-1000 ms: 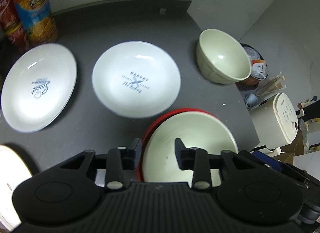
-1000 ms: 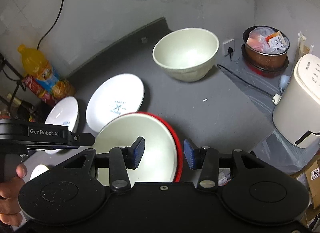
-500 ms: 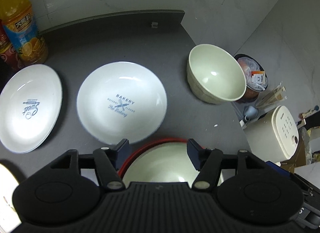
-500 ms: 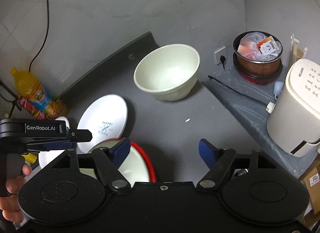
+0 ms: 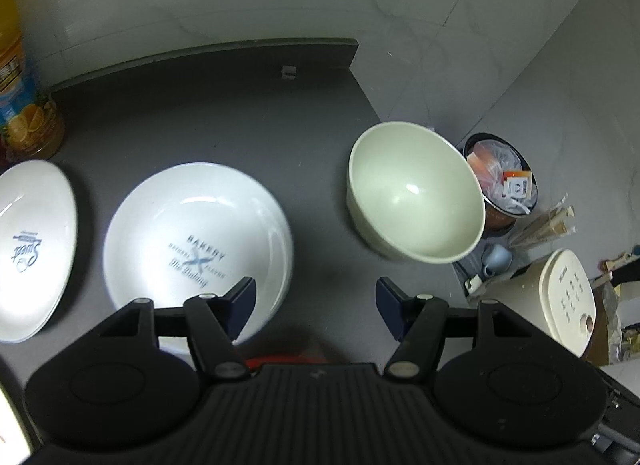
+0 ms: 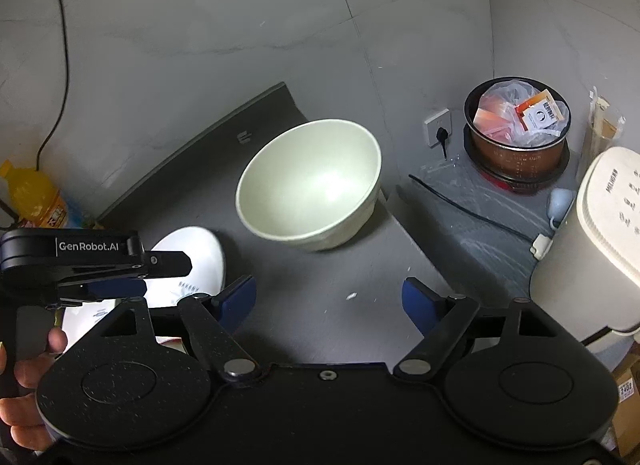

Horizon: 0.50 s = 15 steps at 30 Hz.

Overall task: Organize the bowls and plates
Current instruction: 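Move the right gripper to the smaller cream bowl and grip its rim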

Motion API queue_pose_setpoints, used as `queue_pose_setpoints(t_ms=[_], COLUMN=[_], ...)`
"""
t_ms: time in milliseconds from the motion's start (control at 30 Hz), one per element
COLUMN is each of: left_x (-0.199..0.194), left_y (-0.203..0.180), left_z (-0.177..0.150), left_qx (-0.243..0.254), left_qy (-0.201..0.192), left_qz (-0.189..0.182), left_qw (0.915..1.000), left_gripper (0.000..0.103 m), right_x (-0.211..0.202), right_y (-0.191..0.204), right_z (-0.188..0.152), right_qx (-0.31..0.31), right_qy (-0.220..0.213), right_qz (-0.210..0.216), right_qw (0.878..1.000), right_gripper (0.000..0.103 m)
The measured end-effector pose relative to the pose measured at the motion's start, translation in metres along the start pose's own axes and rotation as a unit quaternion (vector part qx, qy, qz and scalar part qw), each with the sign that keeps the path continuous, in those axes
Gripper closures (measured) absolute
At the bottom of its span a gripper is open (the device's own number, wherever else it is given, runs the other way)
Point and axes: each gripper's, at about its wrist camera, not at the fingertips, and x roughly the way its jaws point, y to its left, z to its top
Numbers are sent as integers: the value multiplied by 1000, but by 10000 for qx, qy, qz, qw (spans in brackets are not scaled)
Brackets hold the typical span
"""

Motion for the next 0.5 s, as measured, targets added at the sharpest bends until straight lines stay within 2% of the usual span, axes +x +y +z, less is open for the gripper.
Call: queue_pose_setpoints(t_ms=[233,500], left_x=[24,55], left_y=[-12,-19], left_z=[24,43], left_qx=[-223,-483], left_qy=[-104,-157], left_qz=[-12,-36], left_qw=[9997,9987], left_gripper=[39,39], right_x=[24,54], right_y=[-12,-26], right_z=[19,35], right_qx=[211,456], right_qy=[11,0], right_qz=[-72,-35], right_qw=[9997,9990], right_gripper=[25,34])
